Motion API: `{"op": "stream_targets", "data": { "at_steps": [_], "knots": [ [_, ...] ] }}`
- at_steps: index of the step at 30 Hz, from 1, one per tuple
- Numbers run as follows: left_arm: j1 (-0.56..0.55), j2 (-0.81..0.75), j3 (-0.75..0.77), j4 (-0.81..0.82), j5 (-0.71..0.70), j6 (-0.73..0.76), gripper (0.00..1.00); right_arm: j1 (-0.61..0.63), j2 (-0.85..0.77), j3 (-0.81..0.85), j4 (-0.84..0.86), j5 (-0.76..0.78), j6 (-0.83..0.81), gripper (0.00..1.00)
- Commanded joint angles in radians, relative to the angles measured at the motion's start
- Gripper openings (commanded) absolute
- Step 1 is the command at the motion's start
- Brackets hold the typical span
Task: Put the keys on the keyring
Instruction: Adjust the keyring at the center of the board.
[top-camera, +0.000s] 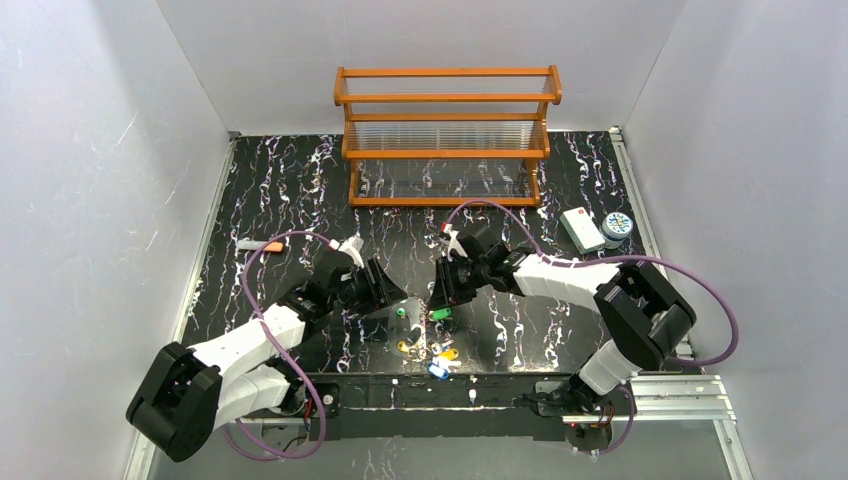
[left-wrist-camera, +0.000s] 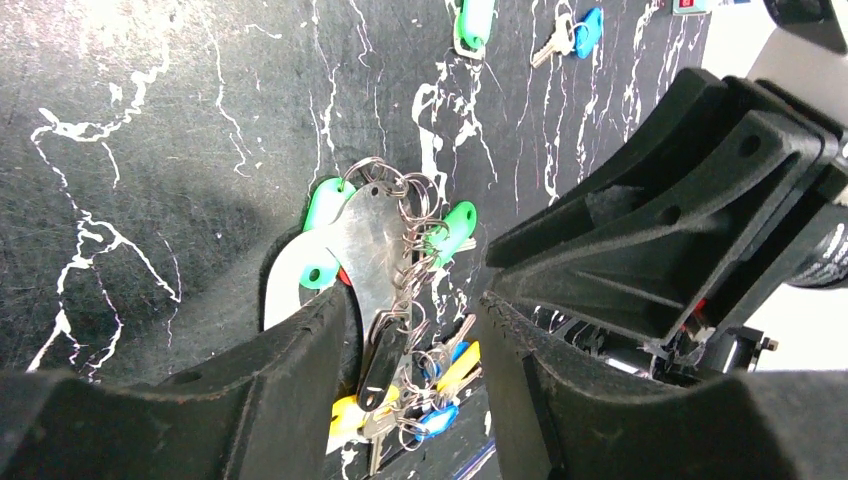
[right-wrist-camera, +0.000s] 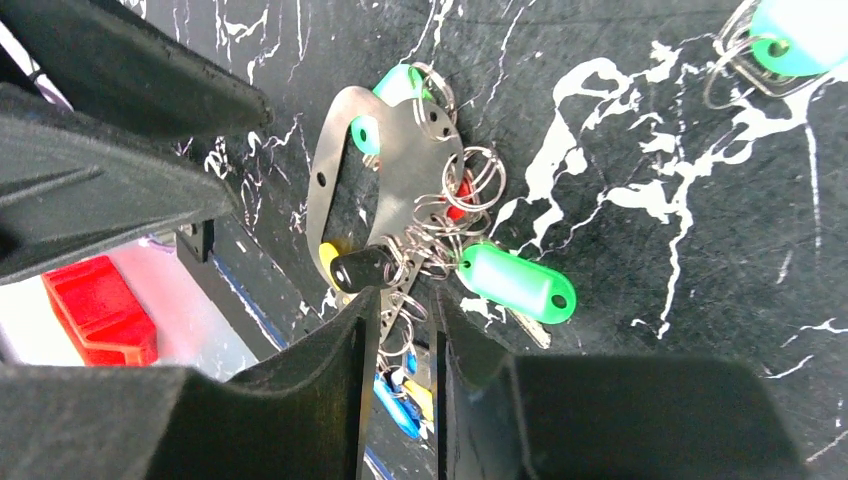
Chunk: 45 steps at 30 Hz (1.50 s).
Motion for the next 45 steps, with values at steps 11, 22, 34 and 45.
{"op": "stream_targets", "data": {
  "at_steps": [11,22,34,45],
  "knots": [
    [0.004,-0.016,-0.011,0.036,0.059,-0.004,0.48,-0.01,0.24,0.252,-0.054,-0.099,-0.054,0.36],
    [0.004,-0.057,-0.009,-0.02,0.041,0.013,0.48,-0.014,0.322,0.45,-0.153,-0.032,-0.099,0.38],
    [0.004,-0.048,-0.028,-0.025,0.071,0.026,0.47,-0.034,0.21,0.253,-0.135,-0.038,-0.139,0.42],
    [0.004,-0.017,-0.014,-0.024,0.064,0.034,0.47,-0.03,0.283,0.225,-0.084,-0.147,-0.18,0.59]
  ]
}}
